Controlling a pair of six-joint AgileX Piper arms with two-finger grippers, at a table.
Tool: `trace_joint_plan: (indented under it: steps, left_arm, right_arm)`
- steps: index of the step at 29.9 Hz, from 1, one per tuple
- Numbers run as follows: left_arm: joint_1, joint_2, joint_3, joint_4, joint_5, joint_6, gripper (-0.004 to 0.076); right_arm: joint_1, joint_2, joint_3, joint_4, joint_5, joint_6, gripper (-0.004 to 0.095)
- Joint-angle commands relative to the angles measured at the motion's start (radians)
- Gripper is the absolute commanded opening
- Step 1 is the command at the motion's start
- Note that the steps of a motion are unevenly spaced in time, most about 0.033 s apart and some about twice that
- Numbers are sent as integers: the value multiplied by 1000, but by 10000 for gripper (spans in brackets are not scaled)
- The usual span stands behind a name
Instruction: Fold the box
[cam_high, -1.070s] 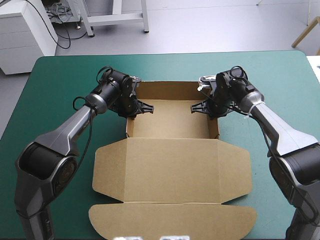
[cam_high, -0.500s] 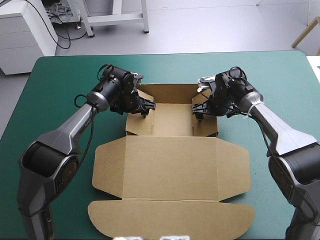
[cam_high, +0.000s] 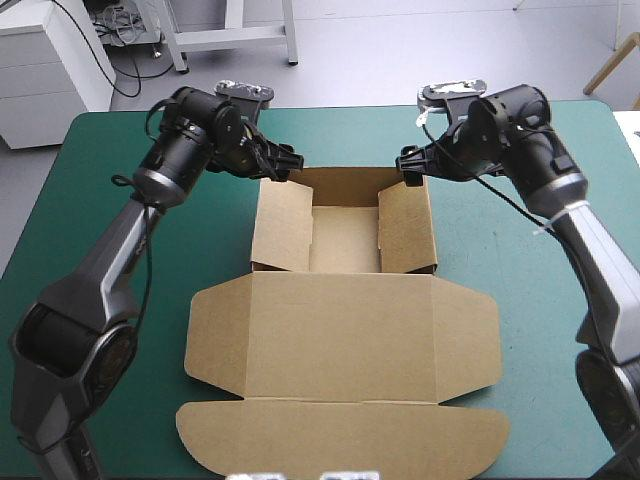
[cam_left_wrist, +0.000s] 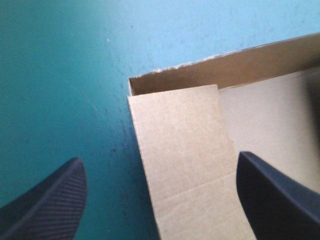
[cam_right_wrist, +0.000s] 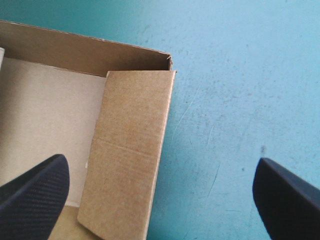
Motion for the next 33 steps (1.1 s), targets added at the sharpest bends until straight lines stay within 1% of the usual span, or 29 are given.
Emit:
trace_joint_plan:
  steps: [1, 6, 10, 12, 14, 15, 17, 19, 20, 25, 33]
  left_arm:
    - [-1, -157, -38, -2, 51, 81, 582]
    - [-1, -303, -20, -3, 52, 176, 582]
    - [-1, -430, 13, 22, 52, 182, 582]
    - [-1, -487, 31, 44, 52, 182, 565]
    - [-1, -548, 61, 80, 52, 182, 494]
    - [-1, -577, 74, 98, 52, 182, 444]
    - [-1, -633, 110, 136, 52, 182, 268]
    - [-1, -689, 152, 170, 52, 182, 61]
    - [-1, -710, 175, 183, 52, 185, -7]
    - [-1, -846, 303, 191, 52, 185, -10]
    - [-1, -1060, 567, 164, 50, 181, -10]
  right_arm:
    - [-4, -116, -18, -4, -18, -10, 914]
    - [-4, -218, 99, 52, -20, -10, 914]
    - [-4, -255, 187, 54, -45, -10, 914]
    - [-4, -253, 203, 61, -45, -10, 914]
    - [-4, -241, 213, 83, -52, -10, 914]
    - [-4, -234, 213, 85, -54, -10, 914]
    - [-4, -217, 213, 85, -66, -10, 914]
    - [-4, -193, 213, 87, -76, -10, 914]
    - [-4, -182, 213, 87, -79, -10, 914]
    - [-4, -98, 213, 87, -99, -10, 914]
    - [-4, 31, 213, 87, -127, -10, 914]
